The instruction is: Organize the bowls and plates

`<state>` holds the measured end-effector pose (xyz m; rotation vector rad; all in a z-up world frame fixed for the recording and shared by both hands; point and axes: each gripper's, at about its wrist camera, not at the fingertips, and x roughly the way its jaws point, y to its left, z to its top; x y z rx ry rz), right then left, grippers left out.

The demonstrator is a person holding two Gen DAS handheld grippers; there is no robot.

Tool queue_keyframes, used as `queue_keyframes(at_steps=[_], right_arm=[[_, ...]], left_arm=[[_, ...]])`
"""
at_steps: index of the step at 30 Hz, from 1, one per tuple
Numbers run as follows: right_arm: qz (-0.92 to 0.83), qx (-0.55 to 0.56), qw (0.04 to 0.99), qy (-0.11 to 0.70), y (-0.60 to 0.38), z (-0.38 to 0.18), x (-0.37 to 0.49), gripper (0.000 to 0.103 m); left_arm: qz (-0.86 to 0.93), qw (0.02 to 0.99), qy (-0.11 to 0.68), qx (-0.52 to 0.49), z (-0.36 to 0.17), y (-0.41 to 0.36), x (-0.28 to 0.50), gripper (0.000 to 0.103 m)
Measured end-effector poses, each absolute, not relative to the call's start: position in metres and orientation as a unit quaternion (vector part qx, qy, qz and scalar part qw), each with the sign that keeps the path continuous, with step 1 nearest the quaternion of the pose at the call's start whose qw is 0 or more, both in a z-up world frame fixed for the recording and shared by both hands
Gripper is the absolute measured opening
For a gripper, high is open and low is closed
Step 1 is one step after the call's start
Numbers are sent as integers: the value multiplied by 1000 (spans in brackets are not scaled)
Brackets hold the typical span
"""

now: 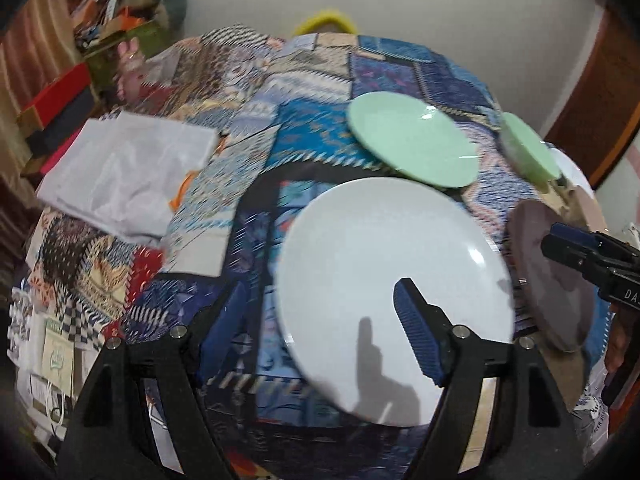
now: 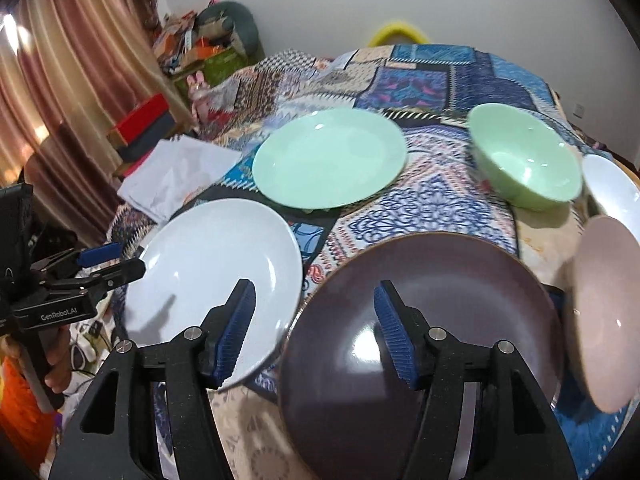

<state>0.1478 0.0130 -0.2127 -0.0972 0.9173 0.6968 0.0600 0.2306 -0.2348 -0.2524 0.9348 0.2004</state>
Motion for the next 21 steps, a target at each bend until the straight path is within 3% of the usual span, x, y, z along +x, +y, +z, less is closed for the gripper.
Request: queue_keyframes(at_steps=[3, 5, 13, 21], right_arm=[[334, -49, 830, 445, 24, -220, 154, 56], [337, -52, 826, 449, 31, -223, 157, 49], [347, -83, 809, 467, 56, -236, 164, 30], [343, -128, 790, 492, 73, -251, 170, 23]], left_arm=[[98, 877, 453, -127, -245, 241, 58, 76], [94, 875, 456, -132, -249, 245, 57, 72], [68, 866, 475, -141, -263, 251, 62, 41], [32, 861, 482, -162, -267, 249, 64, 26]])
